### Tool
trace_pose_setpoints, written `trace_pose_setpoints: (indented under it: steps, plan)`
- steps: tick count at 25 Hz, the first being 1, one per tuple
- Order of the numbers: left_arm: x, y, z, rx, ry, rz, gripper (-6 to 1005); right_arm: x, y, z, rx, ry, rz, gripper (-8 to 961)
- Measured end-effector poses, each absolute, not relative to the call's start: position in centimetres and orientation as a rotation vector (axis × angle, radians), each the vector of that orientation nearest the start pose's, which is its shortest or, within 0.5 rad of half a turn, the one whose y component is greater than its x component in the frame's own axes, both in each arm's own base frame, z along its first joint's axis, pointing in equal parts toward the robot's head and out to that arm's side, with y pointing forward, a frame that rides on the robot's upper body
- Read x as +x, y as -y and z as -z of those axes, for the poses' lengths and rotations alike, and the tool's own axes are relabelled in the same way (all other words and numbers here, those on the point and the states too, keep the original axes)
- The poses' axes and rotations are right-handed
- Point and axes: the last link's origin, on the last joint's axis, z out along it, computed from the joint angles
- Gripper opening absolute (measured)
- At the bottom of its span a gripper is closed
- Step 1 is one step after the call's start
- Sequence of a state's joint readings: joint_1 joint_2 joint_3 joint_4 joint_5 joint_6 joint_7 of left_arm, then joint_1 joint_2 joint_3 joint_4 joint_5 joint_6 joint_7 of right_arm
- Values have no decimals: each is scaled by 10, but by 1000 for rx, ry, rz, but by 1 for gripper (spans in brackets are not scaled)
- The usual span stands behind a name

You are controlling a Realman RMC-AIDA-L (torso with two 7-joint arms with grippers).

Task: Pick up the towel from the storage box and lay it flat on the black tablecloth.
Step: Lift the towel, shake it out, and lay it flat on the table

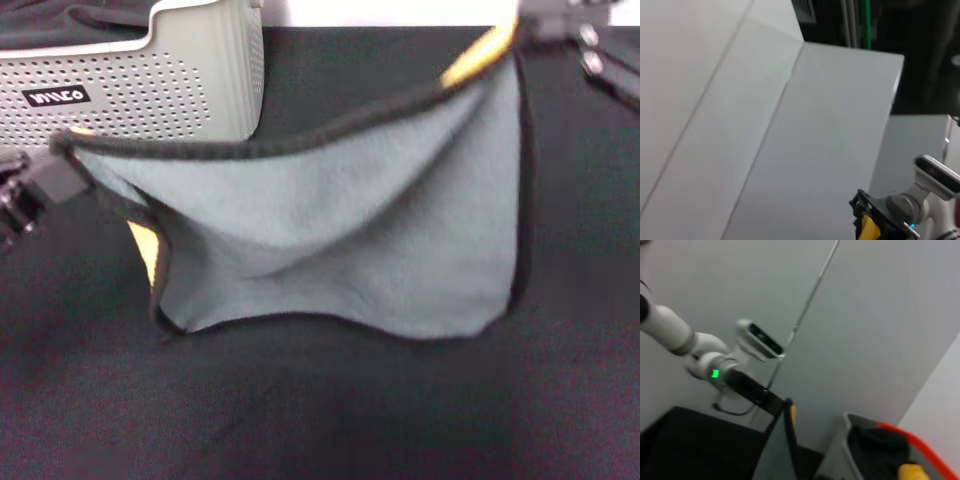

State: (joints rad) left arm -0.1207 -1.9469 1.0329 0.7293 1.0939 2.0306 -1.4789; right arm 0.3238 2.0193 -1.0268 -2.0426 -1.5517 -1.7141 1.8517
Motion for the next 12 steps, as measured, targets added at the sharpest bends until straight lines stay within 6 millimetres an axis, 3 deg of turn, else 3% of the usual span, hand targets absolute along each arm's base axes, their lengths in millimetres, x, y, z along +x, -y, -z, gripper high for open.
trace_pose_setpoints:
  steps: [4, 12]
  plan:
    - [-262, -211, -93, -2538, 553, 1580, 4, 75, -233, -134, -2715, 506, -611, 1]
    - [-249, -200, -88, -2629, 509, 1596, 5, 85, -205, -130, -2853, 549, -675, 2]
